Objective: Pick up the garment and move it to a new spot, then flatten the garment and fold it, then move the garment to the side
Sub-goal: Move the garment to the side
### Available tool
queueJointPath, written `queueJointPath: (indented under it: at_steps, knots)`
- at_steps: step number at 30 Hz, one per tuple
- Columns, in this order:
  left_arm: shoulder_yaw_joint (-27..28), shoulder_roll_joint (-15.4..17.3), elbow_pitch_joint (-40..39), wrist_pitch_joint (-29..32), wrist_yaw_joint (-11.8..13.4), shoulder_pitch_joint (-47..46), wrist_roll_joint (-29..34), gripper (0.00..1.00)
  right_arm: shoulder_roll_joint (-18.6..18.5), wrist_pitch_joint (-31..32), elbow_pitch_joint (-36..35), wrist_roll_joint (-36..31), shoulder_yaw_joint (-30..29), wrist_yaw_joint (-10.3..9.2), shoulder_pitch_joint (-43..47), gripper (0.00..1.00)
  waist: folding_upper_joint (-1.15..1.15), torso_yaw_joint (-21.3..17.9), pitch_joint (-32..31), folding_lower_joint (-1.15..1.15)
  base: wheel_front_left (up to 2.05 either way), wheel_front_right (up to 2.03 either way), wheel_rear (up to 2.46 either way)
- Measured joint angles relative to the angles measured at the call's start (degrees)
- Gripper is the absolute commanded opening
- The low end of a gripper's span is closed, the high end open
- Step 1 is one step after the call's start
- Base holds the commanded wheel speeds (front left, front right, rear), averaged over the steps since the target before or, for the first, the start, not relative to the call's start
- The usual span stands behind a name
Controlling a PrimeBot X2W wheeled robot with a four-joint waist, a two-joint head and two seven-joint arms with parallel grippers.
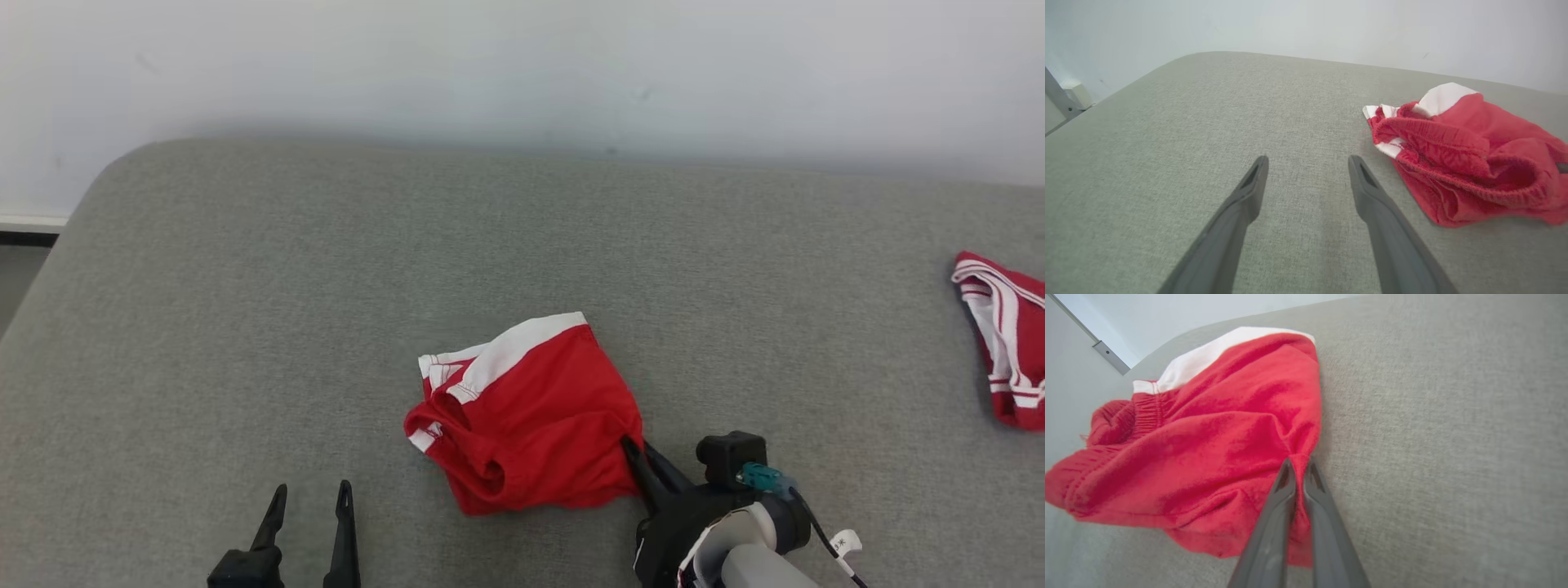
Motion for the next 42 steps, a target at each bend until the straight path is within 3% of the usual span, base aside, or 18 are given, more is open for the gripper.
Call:
queueJointPath:
  at_steps: [10, 17, 30, 36, 42]
  knots:
    - [-1.9, 0.0, -0.1, 0.0, -0.2, -2.0, 0.0, 1.00, -0.1, -0.1, -2.1, -8.1, -10.1, 0.00, 1.6, 0.00, 0.00, -9.2, 0.2, 0.00, 0.00, 0.00, 0.00]
    - [-3.4, 0.0, 0.2, 0.0, -0.3, -3.3, -0.2, 1.00, -0.1, -0.1, -3.5, -9.0, -11.4, 0.00, 2.9, 0.00, 0.00, -18.1, 0.3, 0.00, 0.00, 0.00, 0.00]
    - [-4.4, -0.1, 0.8, 0.0, -1.0, -5.8, 0.5, 1.00, -0.1, -0.1, -5.3, -8.8, -11.5, 0.00, 3.4, 0.00, 0.00, -31.2, 1.8, -0.01, 0.00, 0.00, 0.00]
    - [-4.9, -0.1, 0.9, 0.0, -1.5, -6.1, 1.3, 1.00, -0.2, -0.1, -5.8, -10.9, -11.3, 0.00, 1.8, 0.00, 0.00, -33.1, 3.9, 0.00, 0.00, 0.00, 0.00]
    - [-5.2, -0.1, 0.9, 0.0, -1.6, -6.8, 1.4, 1.00, -1.2, -0.1, -6.4, -14.8, -11.5, 0.00, -3.0, 0.00, 0.00, -30.5, 5.3, 0.00, 0.00, 0.00, 0.00]
